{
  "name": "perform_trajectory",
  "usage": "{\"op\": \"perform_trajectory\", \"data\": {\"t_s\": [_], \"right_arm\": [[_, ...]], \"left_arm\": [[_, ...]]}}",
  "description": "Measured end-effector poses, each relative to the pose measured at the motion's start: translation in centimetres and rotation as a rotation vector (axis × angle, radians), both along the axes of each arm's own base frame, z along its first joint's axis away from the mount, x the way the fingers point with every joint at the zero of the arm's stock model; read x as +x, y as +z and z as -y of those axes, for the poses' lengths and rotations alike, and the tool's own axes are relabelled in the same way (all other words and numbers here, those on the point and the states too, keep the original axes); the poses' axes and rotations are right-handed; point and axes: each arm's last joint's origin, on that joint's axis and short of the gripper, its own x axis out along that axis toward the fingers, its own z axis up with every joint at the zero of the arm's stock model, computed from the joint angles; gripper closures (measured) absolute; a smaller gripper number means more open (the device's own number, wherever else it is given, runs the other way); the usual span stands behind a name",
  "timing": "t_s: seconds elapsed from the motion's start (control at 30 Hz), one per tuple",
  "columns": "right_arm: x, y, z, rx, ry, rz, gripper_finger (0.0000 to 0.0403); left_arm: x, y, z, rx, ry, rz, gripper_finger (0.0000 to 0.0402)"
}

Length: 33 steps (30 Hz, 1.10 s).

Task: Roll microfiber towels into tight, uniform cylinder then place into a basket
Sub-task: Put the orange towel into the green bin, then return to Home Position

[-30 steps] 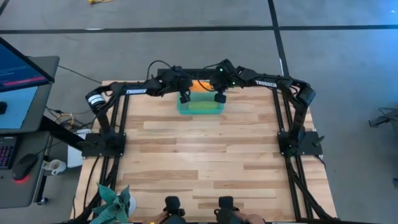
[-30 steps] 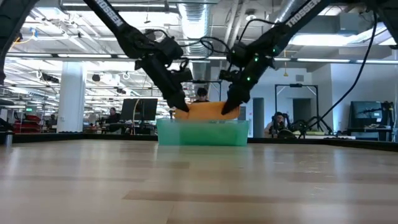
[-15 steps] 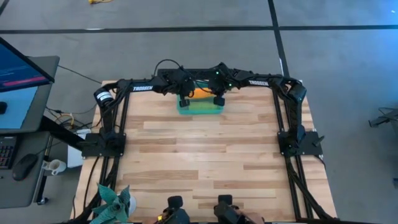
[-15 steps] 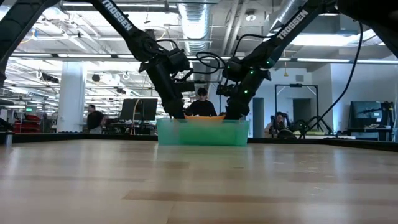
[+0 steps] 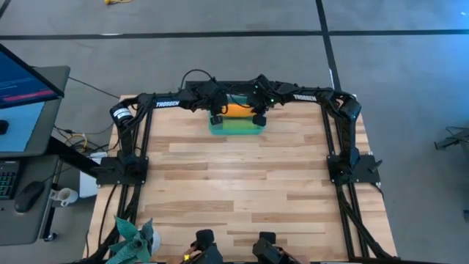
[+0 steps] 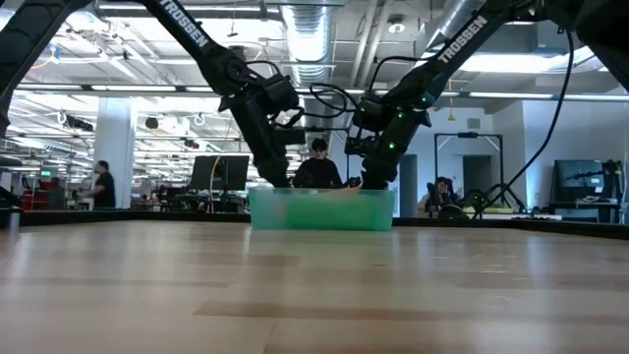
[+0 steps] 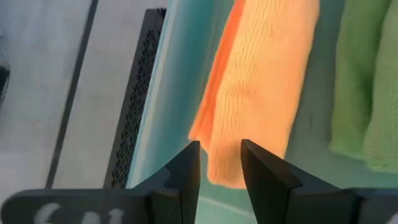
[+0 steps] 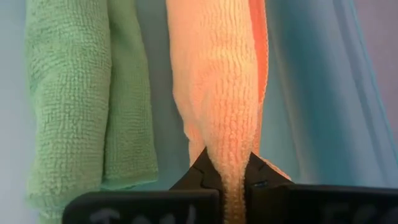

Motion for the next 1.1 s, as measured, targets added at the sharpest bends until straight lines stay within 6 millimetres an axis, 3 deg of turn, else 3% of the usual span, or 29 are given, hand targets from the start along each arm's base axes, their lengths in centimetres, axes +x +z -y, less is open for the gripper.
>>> {"op": "perform_trajectory", "data": {"t_s": [0.17, 0.5, 0.73, 0.87, 1.1], "right_arm": [[-0.1, -0.1, -0.2, 0.027, -0.011, -0.012, 0.0380], [-0.1, -0.1, -0.3, 0.004, -0.011, -0.035, 0.0326], [-0.2, 0.1, -0.4, 0.002, -0.014, -0.041, 0.0228], [-0.6, 1.2, -0.6, 0.001, -0.018, -0.037, 0.0181], [-1.8, 5.1, -1.6, -0.021, -0.019, -0.003, 0.0159]], "left_arm": [[-0.1, 2.6, 0.0, 0.037, -0.003, 0.062, 0.0302], [-1.1, 7.3, 0.5, 0.123, -0.009, 0.155, 0.0318], [-1.2, 7.4, 0.6, 0.119, -0.012, 0.152, 0.0319], [-1.2, 7.4, 0.6, 0.114, -0.011, 0.144, 0.0319], [-1.4, 7.6, 0.7, 0.109, -0.007, 0.147, 0.0319]]}}
